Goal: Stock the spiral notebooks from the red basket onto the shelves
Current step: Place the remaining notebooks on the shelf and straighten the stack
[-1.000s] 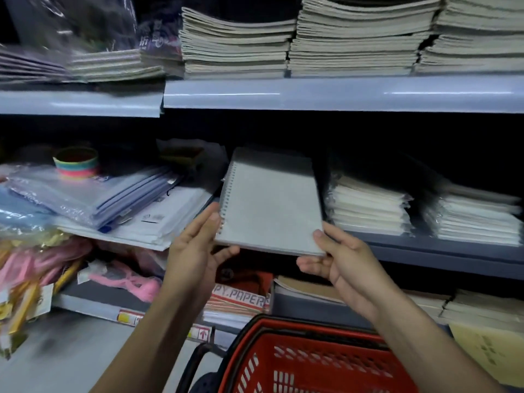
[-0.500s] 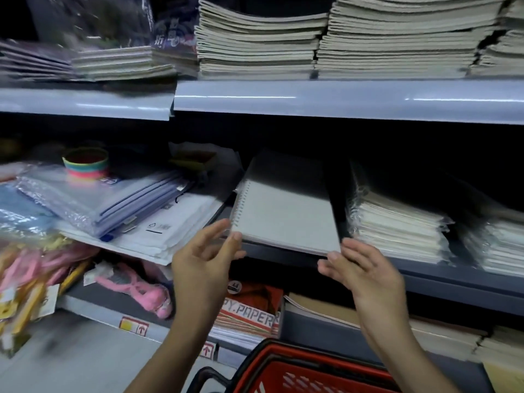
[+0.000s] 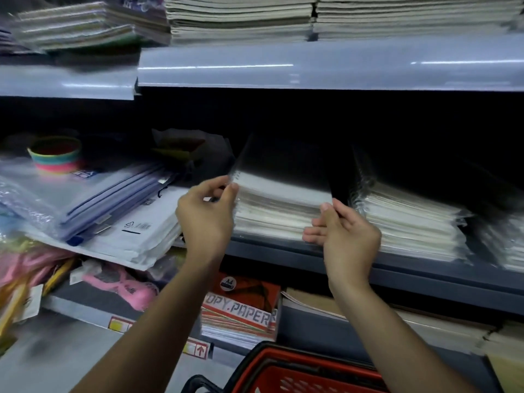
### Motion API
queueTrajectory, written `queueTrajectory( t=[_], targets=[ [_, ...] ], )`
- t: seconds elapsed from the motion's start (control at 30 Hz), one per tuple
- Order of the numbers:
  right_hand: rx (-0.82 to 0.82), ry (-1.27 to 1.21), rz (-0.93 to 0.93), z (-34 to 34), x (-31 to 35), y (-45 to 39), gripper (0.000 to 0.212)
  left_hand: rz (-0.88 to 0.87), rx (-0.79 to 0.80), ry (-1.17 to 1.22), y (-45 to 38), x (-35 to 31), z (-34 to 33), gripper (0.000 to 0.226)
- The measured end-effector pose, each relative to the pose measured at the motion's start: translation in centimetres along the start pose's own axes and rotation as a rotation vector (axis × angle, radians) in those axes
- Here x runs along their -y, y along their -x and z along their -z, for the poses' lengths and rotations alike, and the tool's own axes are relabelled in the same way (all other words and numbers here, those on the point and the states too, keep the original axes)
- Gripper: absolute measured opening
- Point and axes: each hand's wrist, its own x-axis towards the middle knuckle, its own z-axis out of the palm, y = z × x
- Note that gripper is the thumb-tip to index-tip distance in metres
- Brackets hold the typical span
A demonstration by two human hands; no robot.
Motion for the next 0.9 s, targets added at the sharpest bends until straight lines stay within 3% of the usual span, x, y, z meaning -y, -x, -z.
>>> queueTrajectory(
  t=[0.23,0.43,0.57,0.7,0.9],
  targets=[
    [0.033,0.006,-0.008,-0.6,-0.4,-1.1,0.031,0.008,0.013,0.048,-0.8,0.3,-0.7,0.021],
    [0.175,0.045,-0.004,2.6,0.3,0.6,0.05,0.019,0.092,0.073,2.7,0.0,0.7,0.032],
    [0.276,0.169,-0.025,6.5,1.3,3.1,0.04,0.07,0.171,0.067,5.9,-0.6,1.7,0.023],
    [0.366,0.347,-0.175,11.9,1.0,6.5,0.024,0.226,0.296,0.055,10.6,1.1,3.2,0.011],
    [0.586,0.754,-0.682,21.2,-2.5,12.1,0.026,0.727,0.568,-0.016,19.6,7.0,5.5,0.013]
  ],
)
